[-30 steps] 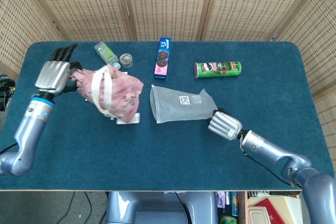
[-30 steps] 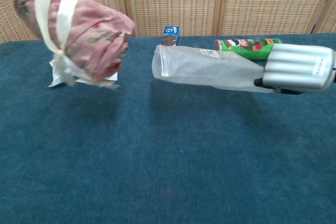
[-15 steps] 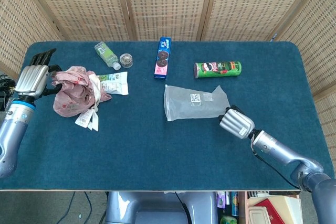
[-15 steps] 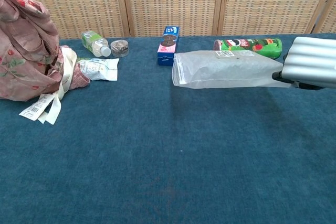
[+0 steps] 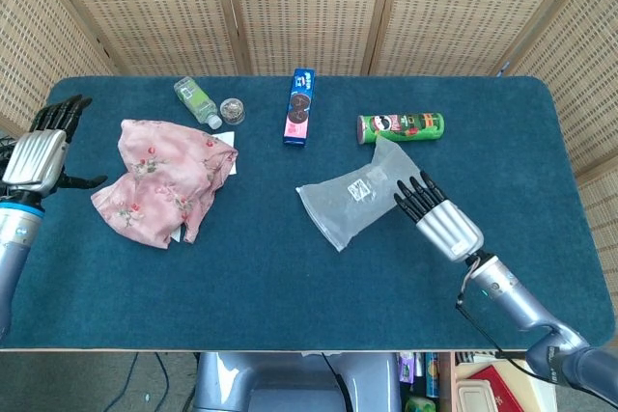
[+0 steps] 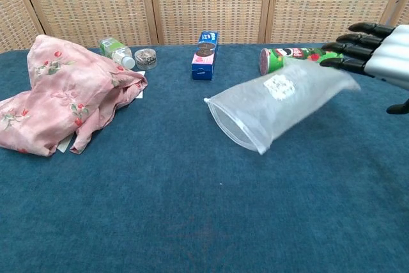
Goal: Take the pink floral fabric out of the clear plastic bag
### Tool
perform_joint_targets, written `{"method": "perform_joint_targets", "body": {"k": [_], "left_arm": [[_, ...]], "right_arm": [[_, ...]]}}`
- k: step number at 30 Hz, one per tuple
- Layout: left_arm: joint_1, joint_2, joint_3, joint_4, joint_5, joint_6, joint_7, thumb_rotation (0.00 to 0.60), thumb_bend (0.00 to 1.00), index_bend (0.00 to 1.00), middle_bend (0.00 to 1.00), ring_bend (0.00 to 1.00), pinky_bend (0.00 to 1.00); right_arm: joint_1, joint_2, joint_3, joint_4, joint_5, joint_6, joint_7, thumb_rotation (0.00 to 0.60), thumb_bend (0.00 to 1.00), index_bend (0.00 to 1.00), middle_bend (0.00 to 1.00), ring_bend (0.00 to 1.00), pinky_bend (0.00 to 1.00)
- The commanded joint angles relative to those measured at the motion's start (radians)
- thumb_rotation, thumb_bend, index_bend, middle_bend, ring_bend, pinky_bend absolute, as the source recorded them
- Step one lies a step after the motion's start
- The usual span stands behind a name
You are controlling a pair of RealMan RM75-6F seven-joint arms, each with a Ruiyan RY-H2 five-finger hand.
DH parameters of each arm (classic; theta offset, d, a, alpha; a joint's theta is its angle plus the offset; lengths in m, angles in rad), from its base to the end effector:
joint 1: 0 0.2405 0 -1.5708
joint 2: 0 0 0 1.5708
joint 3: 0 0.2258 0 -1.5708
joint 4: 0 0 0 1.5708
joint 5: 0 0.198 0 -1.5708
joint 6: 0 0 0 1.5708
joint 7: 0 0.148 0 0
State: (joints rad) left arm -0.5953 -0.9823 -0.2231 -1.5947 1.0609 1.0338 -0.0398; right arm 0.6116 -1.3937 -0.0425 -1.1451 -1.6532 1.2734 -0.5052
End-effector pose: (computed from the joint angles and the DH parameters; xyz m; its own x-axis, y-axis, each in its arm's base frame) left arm -0.2109 0.3471 0.1939 0.3430 0.0428 0.9384 0.9386 -0.0550 -0.3405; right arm -0.2116 -0.3088 0.0691 0.8638 0.3138 0.3943 -0.2256 -0.4589 0.8594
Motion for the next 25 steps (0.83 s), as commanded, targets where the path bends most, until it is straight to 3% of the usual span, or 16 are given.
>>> {"method": "perform_joint_targets", "body": {"k": [1,6,13,21,25], "left_arm": [[0.066,0.034,0.025,-0.061,0.073,0.085,-0.016,0.600,0.03,0.00,0.00,0.00,0.00],[0.184,0.016,0.087,-0.156,0.180,0.262,0.017,0.600,0.04,0.00,0.00,0.00,0.00],[0.315,-0.048,0.162,-0.232,0.246,0.435,0.105,0.600,0.04,0.00,0.00,0.00,0.00],[0.459,-0.161,0.250,-0.183,0.349,0.593,0.168,0.600,0.05,0.00,0.00,0.00,0.00],[0.482,-0.179,0.254,-0.145,0.383,0.611,0.152,0.600,0.05,0.00,0.00,0.00,0.00]], "right_arm": [[-0.077,0.093,0.040,-0.153,0.051,0.081,0.041,0.600,0.00,0.00,0.00,0.00,0.00],[-0.174,0.135,0.039,-0.300,0.068,0.192,0.132,0.600,0.00,0.00,0.00,0.00,0.00],[-0.284,0.131,0.033,-0.381,0.070,0.324,0.224,0.600,0.00,0.00,0.00,0.00,0.00],[-0.385,0.100,0.036,-0.408,0.081,0.413,0.310,0.600,0.00,0.00,0.00,0.00,0.00],[-0.406,0.094,0.039,-0.405,0.071,0.421,0.338,0.600,0.00,0.00,0.00,0.00,0.00]]}}
